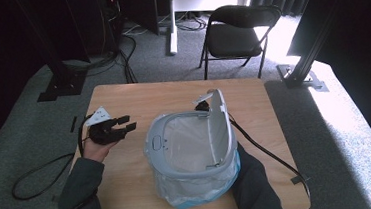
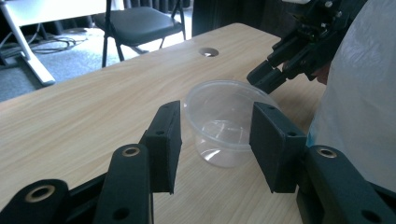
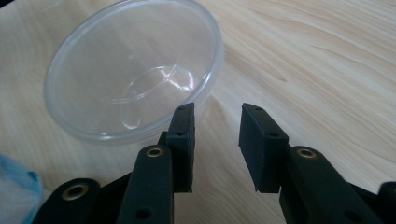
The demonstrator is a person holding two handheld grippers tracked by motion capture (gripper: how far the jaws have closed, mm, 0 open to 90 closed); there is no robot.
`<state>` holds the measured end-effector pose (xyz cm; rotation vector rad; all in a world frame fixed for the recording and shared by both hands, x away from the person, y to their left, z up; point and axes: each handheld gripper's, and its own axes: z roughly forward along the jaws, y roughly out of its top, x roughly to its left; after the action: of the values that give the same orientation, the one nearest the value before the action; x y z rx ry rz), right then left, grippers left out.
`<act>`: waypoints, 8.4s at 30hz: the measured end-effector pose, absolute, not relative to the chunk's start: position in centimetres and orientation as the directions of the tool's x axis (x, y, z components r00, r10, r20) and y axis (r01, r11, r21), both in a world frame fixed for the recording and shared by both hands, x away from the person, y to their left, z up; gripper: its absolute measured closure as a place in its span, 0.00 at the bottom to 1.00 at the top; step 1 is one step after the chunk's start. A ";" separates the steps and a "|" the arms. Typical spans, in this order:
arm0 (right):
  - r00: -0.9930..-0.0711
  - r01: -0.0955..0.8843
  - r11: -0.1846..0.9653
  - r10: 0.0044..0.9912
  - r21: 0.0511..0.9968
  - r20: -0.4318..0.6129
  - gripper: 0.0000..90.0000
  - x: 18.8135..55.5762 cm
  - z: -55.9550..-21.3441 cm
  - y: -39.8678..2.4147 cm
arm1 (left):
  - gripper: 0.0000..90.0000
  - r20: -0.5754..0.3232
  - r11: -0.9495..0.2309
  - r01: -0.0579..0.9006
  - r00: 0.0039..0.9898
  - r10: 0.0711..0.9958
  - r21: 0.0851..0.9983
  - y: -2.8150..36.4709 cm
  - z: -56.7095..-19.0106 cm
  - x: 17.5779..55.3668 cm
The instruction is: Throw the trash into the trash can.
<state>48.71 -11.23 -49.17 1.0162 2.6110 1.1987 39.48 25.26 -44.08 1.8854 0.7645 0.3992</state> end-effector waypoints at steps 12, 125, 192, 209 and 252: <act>-0.771 0.539 0.493 0.616 0.683 0.163 0.72 48.7 -49.1 -11.4 | 0.60 -0.070 -0.280 0.333 0.746 0.663 0.901 24.8 -44.7 39.6; -0.668 0.570 0.482 0.744 0.665 0.034 0.58 45.6 -51.1 -19.8 | 0.62 -0.143 -0.345 0.517 0.691 0.708 0.784 23.9 -53.0 41.8; -0.664 0.586 0.486 0.747 0.649 0.040 0.58 45.4 -52.3 -20.2 | 0.80 -0.081 -0.483 0.358 0.860 0.504 0.799 19.8 -47.3 43.0; -0.659 0.592 0.483 0.751 0.645 0.043 0.58 45.4 -52.6 -20.3 | 0.93 -0.086 -0.495 0.362 0.864 0.496 0.790 19.8 -47.0 42.4; -0.635 0.573 0.466 0.773 0.674 0.006 0.47 42.5 -53.7 -23.4 | 0.94 -0.079 -0.298 0.325 0.783 0.617 0.897 27.1 -41.4 40.3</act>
<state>42.47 -23.38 -53.67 1.1465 2.4178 0.9415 40.26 27.09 -41.42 1.9070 0.7146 0.3418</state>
